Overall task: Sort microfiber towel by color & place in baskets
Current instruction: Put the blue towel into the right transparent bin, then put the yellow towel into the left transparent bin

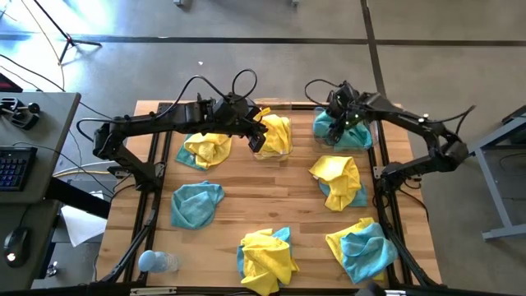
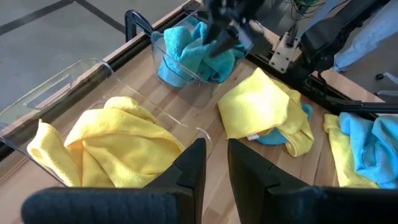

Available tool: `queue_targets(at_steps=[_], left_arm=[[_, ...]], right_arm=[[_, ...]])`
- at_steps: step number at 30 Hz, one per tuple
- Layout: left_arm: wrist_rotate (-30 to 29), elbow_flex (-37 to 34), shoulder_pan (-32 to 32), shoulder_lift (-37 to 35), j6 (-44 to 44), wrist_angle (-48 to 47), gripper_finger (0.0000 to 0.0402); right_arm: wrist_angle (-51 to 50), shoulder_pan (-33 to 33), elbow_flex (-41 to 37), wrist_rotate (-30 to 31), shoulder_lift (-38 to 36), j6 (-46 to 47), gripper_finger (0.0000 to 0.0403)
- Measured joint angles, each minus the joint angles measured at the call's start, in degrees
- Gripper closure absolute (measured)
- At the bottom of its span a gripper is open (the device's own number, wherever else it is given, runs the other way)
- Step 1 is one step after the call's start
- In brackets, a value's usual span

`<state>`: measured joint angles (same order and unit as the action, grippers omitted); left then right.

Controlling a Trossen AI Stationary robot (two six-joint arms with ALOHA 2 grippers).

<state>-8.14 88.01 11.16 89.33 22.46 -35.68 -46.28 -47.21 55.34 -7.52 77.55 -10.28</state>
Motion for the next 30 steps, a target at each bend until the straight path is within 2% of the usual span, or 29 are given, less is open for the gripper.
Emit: queue_targets(at_steps=[5,7,11,16,24,30], left_arm=[[0.0,0.0,0.0,-0.01,0.0,0.0,0.0349],[0.0,0.0,0.0,0.01,0.02,0.0,0.0349],[0.01,0.0,-0.01,0.0,0.45,0.0,0.0349],[0.02,0.0,0.0,0.01,1.01,0.0,0.0349],[0.37,0.03,-0.02,0.01,1.01,0.0,0.0349],[0.5,0.04,-0.02,0.01,-1.63,-0.62,0.0349]], right_arm=[[11.62,-0.05,-8.09,0.71,0.03,1.33,0.038],[14.97,-0.03,-11.08,0.86,0.03,1.31,0.0395],[18.31,-0.11,-15.32,1.15,0.06,2.41,0.0369],[15.79,-0.16,-14.63,1.94,0.06,3.89,0.0336],[4.08,-0.16,-3.78,1.96,0.06,4.29,0.0309],[-10.08,-0.16,5.87,5.21,0.03,4.36,0.0286]])
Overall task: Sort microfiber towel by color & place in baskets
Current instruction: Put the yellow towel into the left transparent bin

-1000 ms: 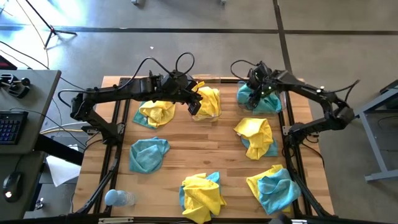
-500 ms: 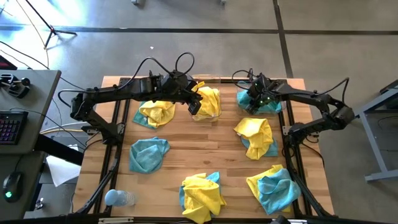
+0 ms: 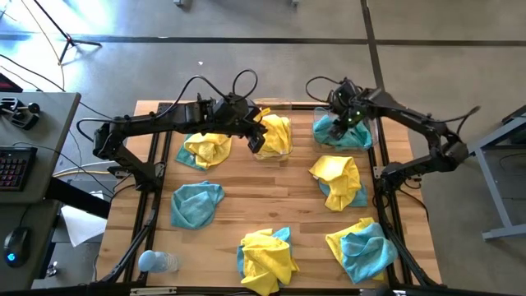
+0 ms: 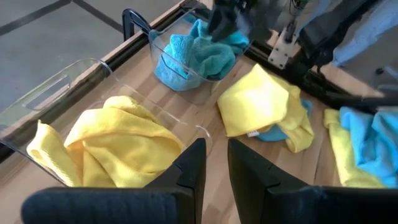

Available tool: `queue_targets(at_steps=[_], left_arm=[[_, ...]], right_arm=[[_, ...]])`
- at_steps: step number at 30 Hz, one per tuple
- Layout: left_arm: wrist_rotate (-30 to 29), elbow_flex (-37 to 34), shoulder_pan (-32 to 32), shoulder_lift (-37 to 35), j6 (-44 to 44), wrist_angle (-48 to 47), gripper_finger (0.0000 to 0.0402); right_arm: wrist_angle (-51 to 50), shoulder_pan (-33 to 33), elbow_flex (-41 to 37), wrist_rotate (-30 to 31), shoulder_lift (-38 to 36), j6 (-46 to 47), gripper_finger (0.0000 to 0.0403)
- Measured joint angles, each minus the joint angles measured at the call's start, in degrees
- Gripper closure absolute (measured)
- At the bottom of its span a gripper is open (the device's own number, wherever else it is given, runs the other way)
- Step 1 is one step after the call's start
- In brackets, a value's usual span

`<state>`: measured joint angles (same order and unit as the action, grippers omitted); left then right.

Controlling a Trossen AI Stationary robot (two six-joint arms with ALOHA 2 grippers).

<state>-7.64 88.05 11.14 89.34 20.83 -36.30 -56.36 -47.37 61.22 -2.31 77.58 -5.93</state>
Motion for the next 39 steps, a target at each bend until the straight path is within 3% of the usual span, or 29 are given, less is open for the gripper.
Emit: queue_targets(at_steps=[3,7,14,21,26,31,35,39], left_arm=[[-0.06,0.0,-0.03,0.0,-4.05,-1.33,0.0349],[-1.03,-2.1,-0.44,-0.56,-9.94,-0.91,0.0349],[2.97,-15.78,0.18,-8.48,-10.85,6.08,0.0349],[3.89,-28.66,0.48,-20.33,-10.54,12.26,0.0349],[4.02,-35.71,0.48,-28.51,-10.96,14.21,0.0349],[4.16,-41.19,0.46,-35.55,-10.56,14.03,0.0349],[5.11,-44.33,0.46,-39.69,-10.54,14.18,0.0349],[5.58,-45.87,0.46,-42.17,-11.68,14.05,0.0349]], right_arm=[[-7.51,0.01,3.85,0.11,-0.74,2.55,0.0281],[-9.77,0.93,4.25,0.14,-5.61,8.93,0.0281],[-10.36,6.34,0.85,0.2,-19.56,24.35,0.0281],[-5.78,18.85,0.1,1.5,-28.43,41.57,0.0282],[2.34,32.3,0.1,9.77,-26.7,50.92,0.0282],[8.08,44.03,0.29,16.99,-19.72,55.2,0.0282],[7.44,49.99,1.76,18.24,-13.19,61.26,0.0282],[4.06,55.57,3.81,15.53,-7.71,70.11,0.0282]])
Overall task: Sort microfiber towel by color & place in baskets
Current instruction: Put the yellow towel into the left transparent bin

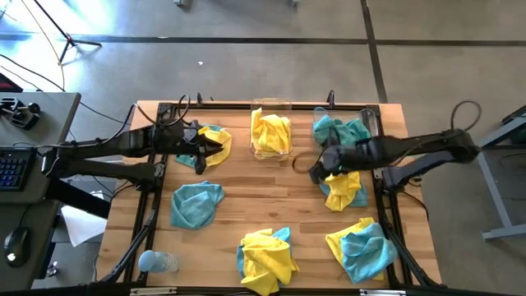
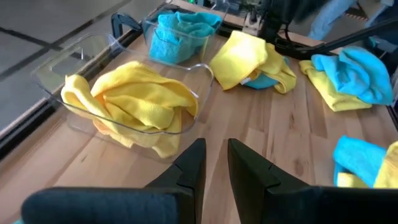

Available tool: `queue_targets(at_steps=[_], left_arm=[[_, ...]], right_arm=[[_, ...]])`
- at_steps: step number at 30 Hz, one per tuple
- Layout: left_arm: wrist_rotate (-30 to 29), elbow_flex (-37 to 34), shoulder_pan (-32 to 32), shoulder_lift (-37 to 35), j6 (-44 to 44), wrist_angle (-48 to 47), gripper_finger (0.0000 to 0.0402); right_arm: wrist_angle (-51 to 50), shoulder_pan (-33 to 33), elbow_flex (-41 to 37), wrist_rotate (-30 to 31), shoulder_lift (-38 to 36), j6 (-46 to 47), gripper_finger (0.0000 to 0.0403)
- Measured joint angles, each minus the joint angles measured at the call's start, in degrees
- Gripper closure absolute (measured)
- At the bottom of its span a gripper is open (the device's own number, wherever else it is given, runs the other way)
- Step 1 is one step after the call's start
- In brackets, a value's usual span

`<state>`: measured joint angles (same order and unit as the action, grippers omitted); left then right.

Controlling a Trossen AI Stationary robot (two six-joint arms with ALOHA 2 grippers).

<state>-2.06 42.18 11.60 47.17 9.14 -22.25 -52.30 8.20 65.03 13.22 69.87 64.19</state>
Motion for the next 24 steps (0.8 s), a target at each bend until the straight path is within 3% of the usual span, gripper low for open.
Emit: queue_targets(at_steps=[7,14,18,24], left_arm=[[-0.02,-1.32,0.0,-1.44,-1.83,-0.31,0.0349],[-0.03,-1.32,0.0,-1.46,-1.88,-0.32,0.0349],[-0.03,-1.32,0.0,-1.44,-1.9,-0.32,0.0349],[-0.03,-1.32,0.0,-1.44,-1.9,-0.36,0.0349]], right_arm=[[-8.11,10.98,3.13,-8.16,6.82,18.77,0.0282],[-5.43,21.46,3.24,-11.81,11.1,31.98,0.0282],[2.31,24.86,3.24,-8.16,14.1,30.27,0.0282],[18.24,27.19,3.26,-2.85,20.06,13.03,0.0282]])
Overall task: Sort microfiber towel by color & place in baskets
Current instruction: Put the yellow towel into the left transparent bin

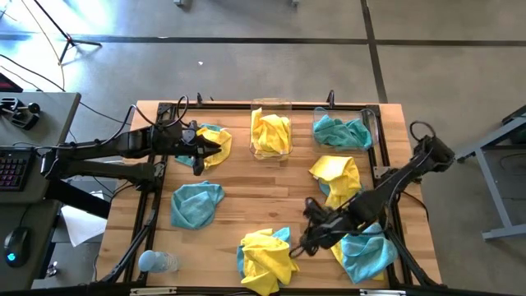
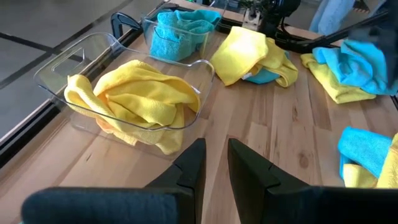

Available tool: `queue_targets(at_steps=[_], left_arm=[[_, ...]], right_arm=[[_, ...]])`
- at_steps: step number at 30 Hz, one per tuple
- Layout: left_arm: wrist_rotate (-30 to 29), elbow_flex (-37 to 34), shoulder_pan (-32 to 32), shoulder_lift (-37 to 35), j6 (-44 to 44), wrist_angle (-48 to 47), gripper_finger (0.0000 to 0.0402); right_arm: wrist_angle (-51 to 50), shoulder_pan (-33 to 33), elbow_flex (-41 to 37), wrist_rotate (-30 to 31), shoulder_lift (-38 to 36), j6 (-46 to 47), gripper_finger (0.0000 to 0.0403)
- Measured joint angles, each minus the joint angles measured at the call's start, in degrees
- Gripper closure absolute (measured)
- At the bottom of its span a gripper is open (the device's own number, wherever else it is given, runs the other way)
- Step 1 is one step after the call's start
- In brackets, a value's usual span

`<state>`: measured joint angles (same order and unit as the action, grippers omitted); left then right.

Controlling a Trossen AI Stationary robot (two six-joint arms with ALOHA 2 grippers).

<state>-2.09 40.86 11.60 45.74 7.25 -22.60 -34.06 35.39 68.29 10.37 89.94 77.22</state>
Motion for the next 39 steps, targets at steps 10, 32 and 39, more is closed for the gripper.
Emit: queue_targets(at_steps=[10,32,39], left_arm=[[1.67,0.0,-0.02,0.0,0.76,-0.61,0.0349],[2.98,0.0,-0.02,0.0,3.72,-2.02,0.0349],[3.37,0.01,-0.02,0.0,4.55,-1.98,0.0349]], right_arm=[[12.26,-0.54,0.0,-4.47,9.33,-11.5,0.0282],[26.54,-2.02,0.0,-4.72,12.17,-24.15,0.0393],[26.02,-3.6,-0.01,-2.95,8.16,-24.83,0.0398]])
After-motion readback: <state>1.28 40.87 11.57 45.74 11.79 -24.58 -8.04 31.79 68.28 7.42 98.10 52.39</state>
